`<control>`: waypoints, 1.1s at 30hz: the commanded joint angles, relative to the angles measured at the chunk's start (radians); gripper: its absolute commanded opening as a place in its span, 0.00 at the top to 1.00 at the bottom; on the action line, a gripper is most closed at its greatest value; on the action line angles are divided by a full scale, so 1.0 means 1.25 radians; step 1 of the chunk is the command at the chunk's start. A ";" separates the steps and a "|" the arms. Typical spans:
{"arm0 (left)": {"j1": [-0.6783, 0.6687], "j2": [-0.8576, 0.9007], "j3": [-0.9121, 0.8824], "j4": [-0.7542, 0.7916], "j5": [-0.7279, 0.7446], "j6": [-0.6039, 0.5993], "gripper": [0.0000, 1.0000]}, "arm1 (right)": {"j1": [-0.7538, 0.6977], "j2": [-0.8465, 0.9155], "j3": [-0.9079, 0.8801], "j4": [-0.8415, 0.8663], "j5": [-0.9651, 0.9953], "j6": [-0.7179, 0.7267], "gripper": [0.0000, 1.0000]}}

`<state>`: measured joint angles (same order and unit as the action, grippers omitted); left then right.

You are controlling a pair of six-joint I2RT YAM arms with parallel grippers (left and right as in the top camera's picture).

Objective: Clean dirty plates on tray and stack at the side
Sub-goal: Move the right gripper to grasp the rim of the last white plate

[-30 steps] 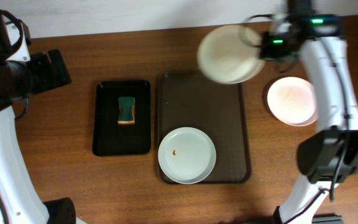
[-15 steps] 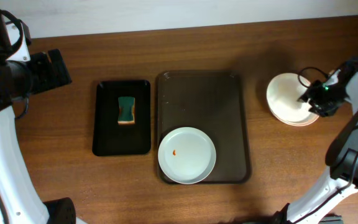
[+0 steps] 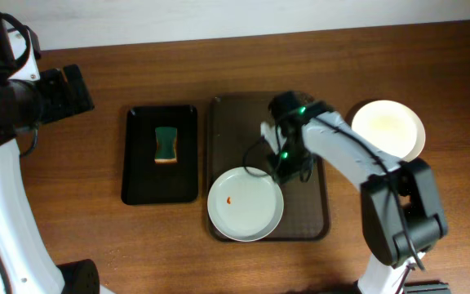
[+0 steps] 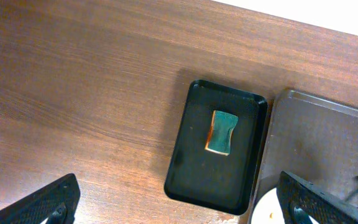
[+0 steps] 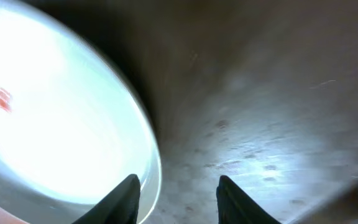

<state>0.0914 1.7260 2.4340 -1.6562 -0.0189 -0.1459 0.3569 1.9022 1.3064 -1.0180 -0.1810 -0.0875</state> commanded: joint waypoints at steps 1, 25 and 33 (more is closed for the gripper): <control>0.002 -0.009 0.006 0.002 -0.009 0.004 0.00 | 0.024 0.001 -0.061 0.040 -0.008 -0.023 0.60; -0.058 0.132 -0.085 0.023 0.069 0.005 0.02 | -0.139 0.002 0.029 0.226 0.118 -0.045 0.91; -0.157 0.141 -0.412 0.299 0.066 0.004 0.15 | -0.188 0.002 0.034 0.200 0.003 0.211 0.57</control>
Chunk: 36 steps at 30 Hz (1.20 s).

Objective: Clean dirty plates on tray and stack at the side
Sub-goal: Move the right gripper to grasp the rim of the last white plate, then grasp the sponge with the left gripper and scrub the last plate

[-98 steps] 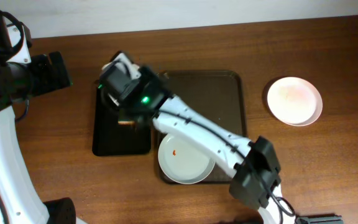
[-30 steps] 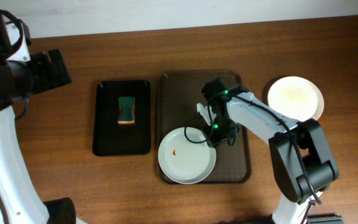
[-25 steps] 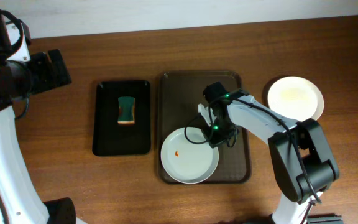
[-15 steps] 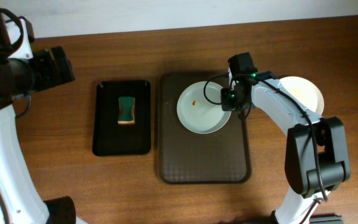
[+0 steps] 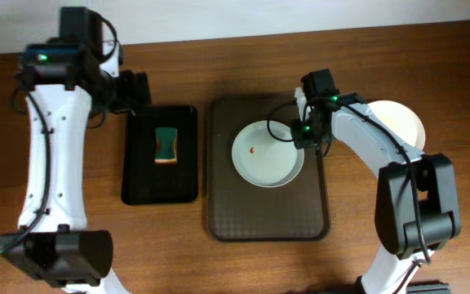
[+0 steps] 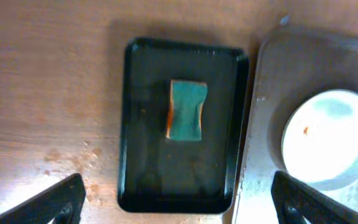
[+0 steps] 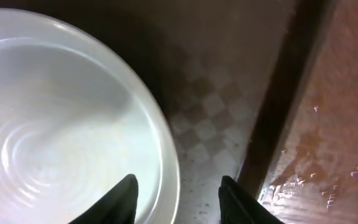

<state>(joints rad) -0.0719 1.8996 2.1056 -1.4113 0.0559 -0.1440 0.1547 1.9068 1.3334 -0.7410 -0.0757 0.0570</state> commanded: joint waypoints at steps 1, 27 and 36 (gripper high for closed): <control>-0.037 0.002 -0.217 0.169 0.006 0.003 0.16 | -0.030 -0.002 0.013 -0.033 -0.079 0.091 0.57; -0.077 0.070 -0.595 0.512 -0.075 -0.070 0.41 | -0.030 -0.002 0.013 -0.050 -0.078 0.088 0.57; -0.078 0.063 -0.626 0.545 -0.044 -0.078 1.00 | -0.030 -0.002 0.013 -0.047 -0.078 0.094 0.57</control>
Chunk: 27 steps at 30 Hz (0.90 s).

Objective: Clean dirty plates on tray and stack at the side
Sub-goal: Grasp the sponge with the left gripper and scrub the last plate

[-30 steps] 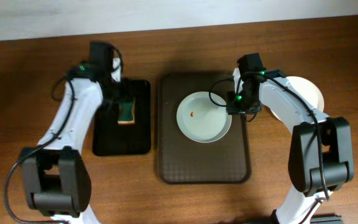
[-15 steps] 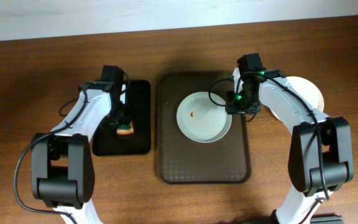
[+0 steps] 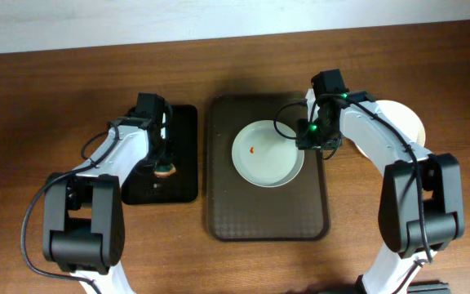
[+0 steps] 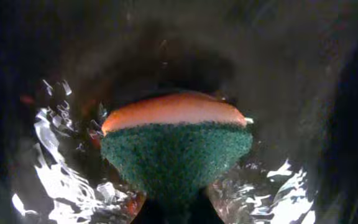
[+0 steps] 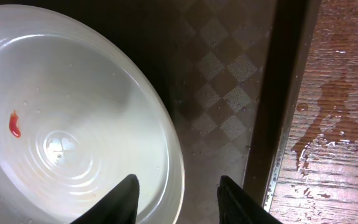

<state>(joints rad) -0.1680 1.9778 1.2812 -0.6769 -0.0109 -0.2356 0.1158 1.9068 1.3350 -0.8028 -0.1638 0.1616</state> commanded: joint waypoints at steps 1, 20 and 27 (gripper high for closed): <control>0.001 -0.006 0.062 -0.073 0.009 -0.004 1.00 | 0.001 -0.002 0.011 0.002 -0.008 0.010 0.57; -0.032 0.056 0.103 -0.055 0.012 0.002 1.00 | 0.001 0.000 -0.013 0.021 -0.007 -0.022 0.58; -0.048 0.053 0.446 -0.306 0.096 0.004 1.00 | 0.001 0.052 -0.044 0.035 0.012 -0.023 0.83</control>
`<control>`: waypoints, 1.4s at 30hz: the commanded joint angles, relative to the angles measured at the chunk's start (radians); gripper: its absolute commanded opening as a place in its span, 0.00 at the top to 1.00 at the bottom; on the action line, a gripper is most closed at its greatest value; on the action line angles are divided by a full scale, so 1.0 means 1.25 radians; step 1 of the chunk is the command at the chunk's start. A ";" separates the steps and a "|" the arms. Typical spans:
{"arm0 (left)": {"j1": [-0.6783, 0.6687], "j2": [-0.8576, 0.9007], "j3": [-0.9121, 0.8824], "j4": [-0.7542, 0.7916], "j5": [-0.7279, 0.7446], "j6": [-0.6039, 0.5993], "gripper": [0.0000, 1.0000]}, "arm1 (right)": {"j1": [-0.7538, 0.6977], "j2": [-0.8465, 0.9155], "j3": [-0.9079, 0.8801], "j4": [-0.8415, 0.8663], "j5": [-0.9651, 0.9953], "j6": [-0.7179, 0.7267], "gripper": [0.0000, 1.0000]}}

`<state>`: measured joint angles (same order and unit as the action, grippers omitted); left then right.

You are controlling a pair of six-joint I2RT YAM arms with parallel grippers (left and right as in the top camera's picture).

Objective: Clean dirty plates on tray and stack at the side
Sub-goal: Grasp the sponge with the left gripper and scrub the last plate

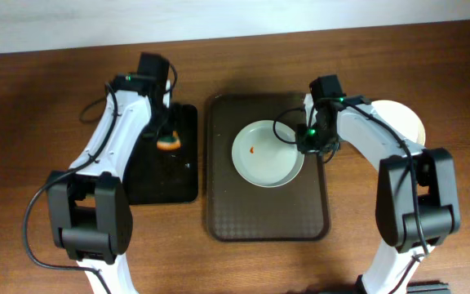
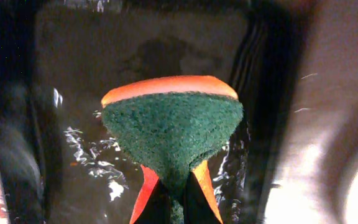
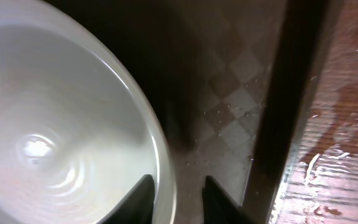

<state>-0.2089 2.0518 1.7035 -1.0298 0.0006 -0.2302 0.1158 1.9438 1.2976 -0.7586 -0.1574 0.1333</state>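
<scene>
A white plate [image 1: 268,155] with a small red spot [image 1: 254,149] lies at the back middle of the brown tray [image 1: 268,214]. My right gripper [image 1: 308,147] stands astride its right rim, one finger inside the plate [image 3: 55,124] and one outside; the right gripper [image 3: 178,202] is open, with a gap still showing beside the rim. My left gripper [image 1: 167,133] is shut on the green and orange sponge [image 1: 169,144], held above the black tray [image 1: 157,175]. In the left wrist view the sponge [image 2: 173,127] bulges out from the left gripper [image 2: 170,202].
A second white plate [image 1: 404,122] sits on the wooden table right of the brown tray, partly under my right arm. The black tray [image 2: 73,124] is wet and glistening. The brown tray's raised edge [image 3: 291,93] runs just right of the right fingers.
The left gripper has gone from low in the black tray to higher over the tray's back right part, with the sponge in it. The right jaws have narrowed around the plate's rim.
First the plate lay at the brown tray's front left with my right gripper at its rim, the left arm far off. Then the plate was at the back middle, the left gripper open over the sponge. Then the left shut on the sponge, which now hangs above the tray.
</scene>
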 commanded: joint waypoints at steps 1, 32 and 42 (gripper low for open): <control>-0.023 -0.006 0.127 -0.014 0.144 0.000 1.00 | 0.001 0.029 -0.014 0.000 0.006 -0.001 0.85; -0.320 0.238 0.193 -0.031 -0.340 -0.131 1.00 | 0.001 0.032 -0.017 0.006 0.009 0.005 0.96; -0.179 0.225 0.540 -0.424 -0.322 -0.177 1.00 | 0.001 0.032 -0.017 -0.007 0.018 0.032 0.96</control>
<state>-0.5224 2.3489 2.2875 -1.4940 -0.4110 -0.4278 0.1211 1.9694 1.2842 -0.7593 -0.1925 0.1627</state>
